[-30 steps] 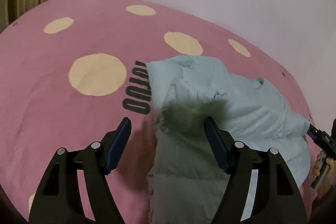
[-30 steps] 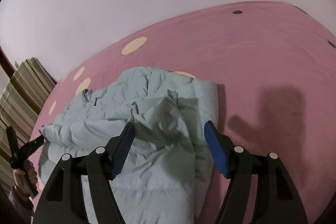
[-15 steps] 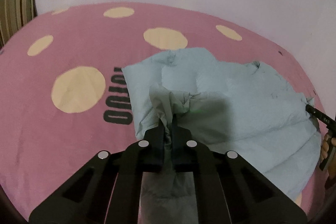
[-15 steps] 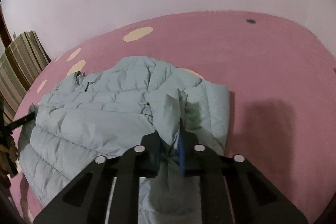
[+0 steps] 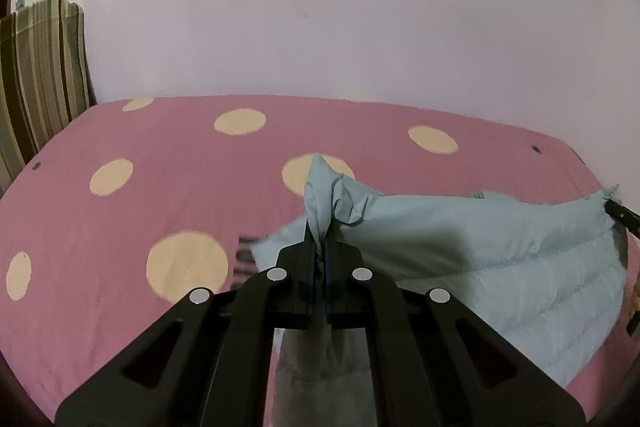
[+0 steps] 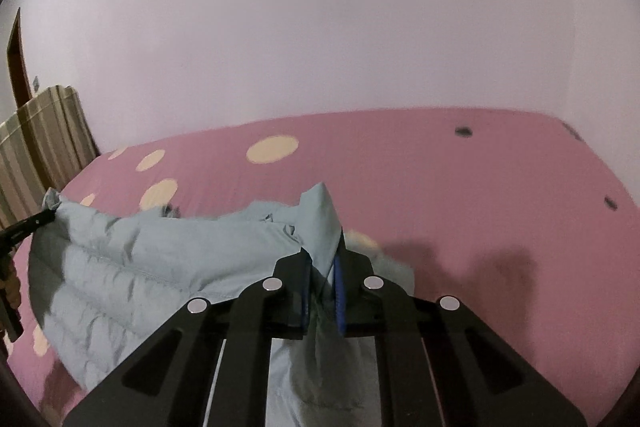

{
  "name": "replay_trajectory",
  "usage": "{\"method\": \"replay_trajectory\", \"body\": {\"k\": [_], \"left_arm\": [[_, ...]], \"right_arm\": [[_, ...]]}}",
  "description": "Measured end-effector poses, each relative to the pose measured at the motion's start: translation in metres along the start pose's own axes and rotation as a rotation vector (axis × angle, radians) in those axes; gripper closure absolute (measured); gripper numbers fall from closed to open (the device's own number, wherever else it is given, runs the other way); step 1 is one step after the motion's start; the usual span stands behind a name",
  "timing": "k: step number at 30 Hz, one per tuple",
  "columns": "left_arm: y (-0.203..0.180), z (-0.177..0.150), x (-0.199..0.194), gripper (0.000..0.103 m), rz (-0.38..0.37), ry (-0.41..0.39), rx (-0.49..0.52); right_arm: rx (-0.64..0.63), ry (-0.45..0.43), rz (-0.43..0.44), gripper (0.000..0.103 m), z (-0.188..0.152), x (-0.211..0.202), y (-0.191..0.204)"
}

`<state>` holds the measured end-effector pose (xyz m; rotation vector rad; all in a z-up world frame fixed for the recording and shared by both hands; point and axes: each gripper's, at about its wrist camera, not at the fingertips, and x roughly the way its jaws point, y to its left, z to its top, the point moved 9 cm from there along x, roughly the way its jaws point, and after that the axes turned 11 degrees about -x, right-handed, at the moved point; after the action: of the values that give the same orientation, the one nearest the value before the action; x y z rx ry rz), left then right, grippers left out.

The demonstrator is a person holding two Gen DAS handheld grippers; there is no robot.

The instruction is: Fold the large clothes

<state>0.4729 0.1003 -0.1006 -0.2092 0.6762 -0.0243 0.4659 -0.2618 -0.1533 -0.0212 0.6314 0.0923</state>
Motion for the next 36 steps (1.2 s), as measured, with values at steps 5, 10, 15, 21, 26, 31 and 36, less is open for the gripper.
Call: {"method": "replay_trajectory", "body": {"k": [5,10,15,21,26,31,36], "left_arm": [[-0.006,0.023,0.046,0.100,0.065,0.014,-0.006],[-0.004,0.010,0.104,0.100,0.134,0.096,-0.011],[0.005,-0.015,0.142,0.100,0.194,0.158,0.000],[0.014,-0.044,0.170,0.100,0.234,0.190,0.003],[0.020,-0.054,0.180,0.100,0.232,0.182,-0.027],[0.020,-0.053,0.178,0.099,0.236,0.188,-0.021],[0.021,-0.042,0.156,0.060,0.252,0.171,-0.022]], "right_arm": [[0.017,0.018,-0.029,0.094,0.024,0.041,-0.008],[0.004,0.115,-0.053,0.094,0.010,0.098,-0.010],[0.013,0.206,-0.066,0.094,-0.019,0.137,-0.017],[0.054,0.276,-0.053,0.094,-0.051,0.165,-0.022],[0.049,0.282,-0.058,0.094,-0.055,0.171,-0.023],[0.040,0.286,-0.064,0.092,-0.052,0.177,-0.021],[0.021,0.313,-0.108,0.070,-0.047,0.164,-0.026]]}}
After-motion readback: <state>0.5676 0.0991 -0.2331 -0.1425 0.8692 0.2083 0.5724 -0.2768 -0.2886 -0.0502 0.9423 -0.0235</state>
